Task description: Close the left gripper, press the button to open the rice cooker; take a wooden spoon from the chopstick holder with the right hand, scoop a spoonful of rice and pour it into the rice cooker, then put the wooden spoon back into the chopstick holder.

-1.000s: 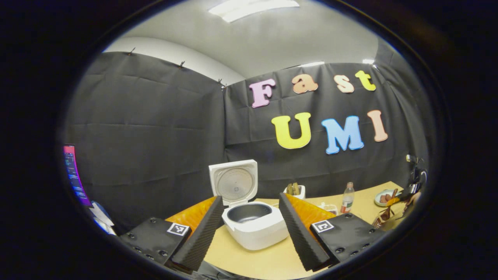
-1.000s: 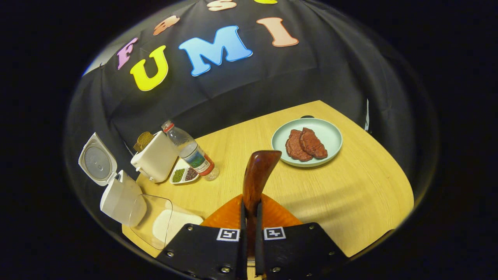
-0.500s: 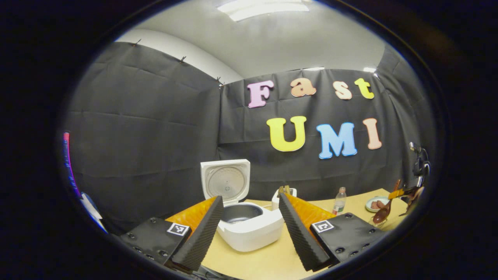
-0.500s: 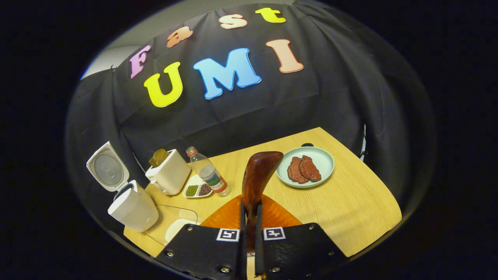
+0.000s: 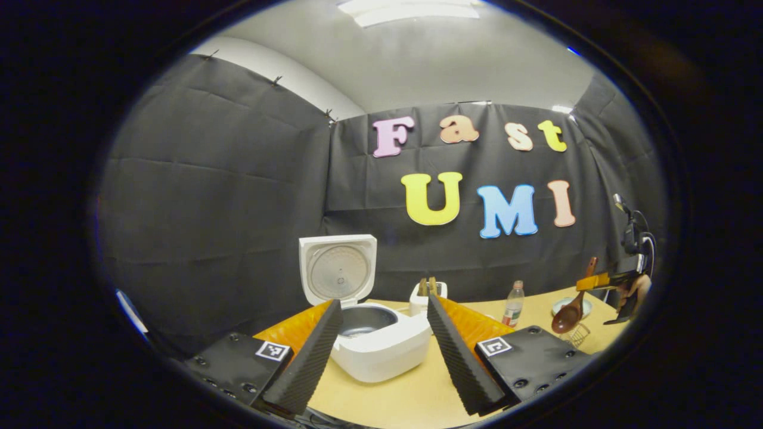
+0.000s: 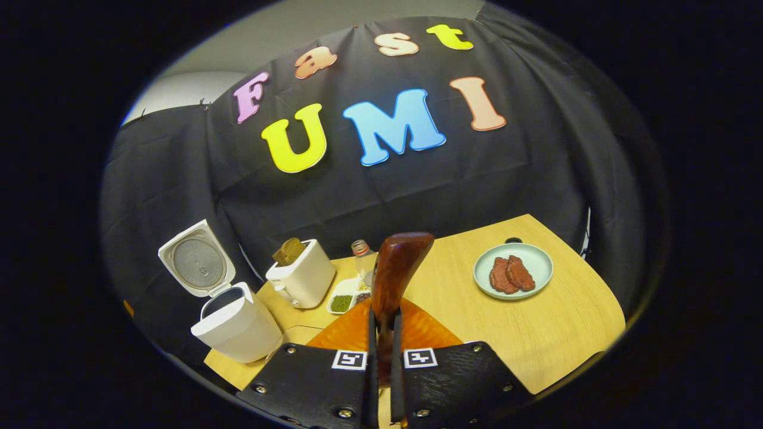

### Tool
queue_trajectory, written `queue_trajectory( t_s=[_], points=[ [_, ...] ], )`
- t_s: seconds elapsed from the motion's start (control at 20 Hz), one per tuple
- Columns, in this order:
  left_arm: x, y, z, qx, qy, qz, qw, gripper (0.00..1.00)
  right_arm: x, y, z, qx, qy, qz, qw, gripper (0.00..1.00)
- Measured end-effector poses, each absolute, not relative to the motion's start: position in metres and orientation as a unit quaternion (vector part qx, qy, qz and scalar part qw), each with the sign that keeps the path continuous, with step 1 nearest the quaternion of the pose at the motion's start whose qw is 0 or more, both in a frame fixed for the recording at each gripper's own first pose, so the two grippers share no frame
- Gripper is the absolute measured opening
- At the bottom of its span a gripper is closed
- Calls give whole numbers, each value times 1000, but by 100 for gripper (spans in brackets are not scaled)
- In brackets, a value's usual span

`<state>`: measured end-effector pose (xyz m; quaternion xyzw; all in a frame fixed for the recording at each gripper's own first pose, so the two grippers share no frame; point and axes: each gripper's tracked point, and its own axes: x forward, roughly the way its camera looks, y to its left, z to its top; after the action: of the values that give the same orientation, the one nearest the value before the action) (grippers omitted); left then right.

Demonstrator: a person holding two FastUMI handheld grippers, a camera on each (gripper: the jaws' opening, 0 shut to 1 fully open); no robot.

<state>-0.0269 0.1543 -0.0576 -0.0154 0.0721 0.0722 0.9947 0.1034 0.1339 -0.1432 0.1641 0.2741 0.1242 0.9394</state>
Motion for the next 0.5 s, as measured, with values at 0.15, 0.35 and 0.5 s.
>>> queue_trajectory(
  t_s=[0.15, 0.35, 0.5],
  points=[
    [-30, 163, -59, -14, 75, 67, 995, 99, 98, 164, -147, 159, 273, 142, 938, 8],
    [-37, 180, -56, -2, 71, 68, 995, 96, 93, 192, -165, 112, 264, 145, 947, 8],
    [-45, 200, -57, 4, 69, 77, 995, 96, 91, 215, -183, 76, 259, 149, 951, 8]
  ],
)
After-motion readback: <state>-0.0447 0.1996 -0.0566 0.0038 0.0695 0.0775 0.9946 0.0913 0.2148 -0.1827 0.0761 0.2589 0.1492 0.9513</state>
